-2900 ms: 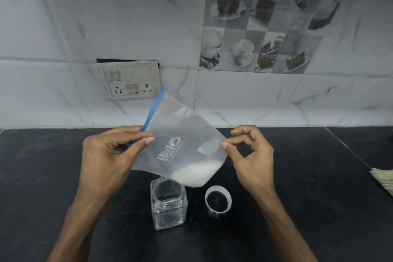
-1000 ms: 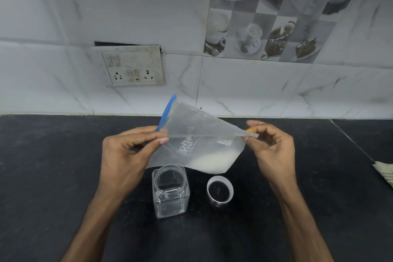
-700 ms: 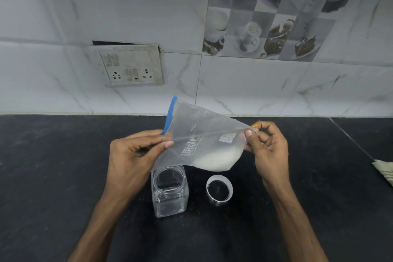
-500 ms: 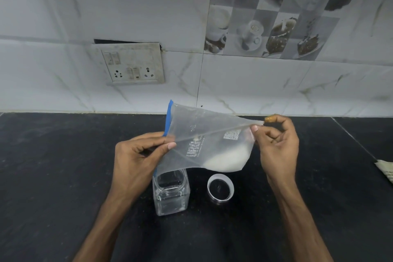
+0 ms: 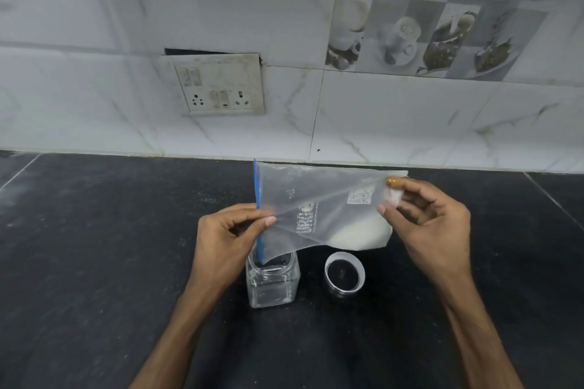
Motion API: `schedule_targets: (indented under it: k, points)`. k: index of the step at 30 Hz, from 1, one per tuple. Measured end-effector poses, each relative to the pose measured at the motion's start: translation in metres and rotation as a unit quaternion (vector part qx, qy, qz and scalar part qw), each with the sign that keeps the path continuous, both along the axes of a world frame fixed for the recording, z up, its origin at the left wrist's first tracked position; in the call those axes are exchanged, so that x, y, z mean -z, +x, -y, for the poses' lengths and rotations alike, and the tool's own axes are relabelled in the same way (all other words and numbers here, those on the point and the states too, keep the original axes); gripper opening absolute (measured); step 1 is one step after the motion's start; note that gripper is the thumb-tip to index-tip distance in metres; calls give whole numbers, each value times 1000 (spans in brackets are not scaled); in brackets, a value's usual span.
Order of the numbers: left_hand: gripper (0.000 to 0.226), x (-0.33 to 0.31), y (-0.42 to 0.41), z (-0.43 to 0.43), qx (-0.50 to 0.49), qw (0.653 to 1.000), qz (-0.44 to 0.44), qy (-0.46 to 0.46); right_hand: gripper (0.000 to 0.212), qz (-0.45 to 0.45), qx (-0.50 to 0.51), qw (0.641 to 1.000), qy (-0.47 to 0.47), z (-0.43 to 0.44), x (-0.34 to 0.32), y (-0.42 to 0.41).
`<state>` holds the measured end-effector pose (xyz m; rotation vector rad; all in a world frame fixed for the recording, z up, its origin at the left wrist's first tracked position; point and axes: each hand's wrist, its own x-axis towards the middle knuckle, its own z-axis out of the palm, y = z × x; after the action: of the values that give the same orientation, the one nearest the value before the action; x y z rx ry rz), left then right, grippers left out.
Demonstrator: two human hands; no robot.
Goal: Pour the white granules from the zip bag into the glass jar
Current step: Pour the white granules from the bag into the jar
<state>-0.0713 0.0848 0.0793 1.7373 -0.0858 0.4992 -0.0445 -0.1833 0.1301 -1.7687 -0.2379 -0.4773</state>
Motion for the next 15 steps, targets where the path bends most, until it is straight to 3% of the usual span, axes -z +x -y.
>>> schedule_targets:
  k: [4,9,15]
  points:
    - [16,8,-4,-3,-4,999,-35,-9,40,1,-2,1000,-17,3,-4,-3]
    - [34,14,-8,-3,34,994,-100,13,41,9,10,1000,-11,-1,-13,-3]
    - [27,15,-9,-4,16,992,-107,57,37,19,20,1000,-12,-3,-14,-2]
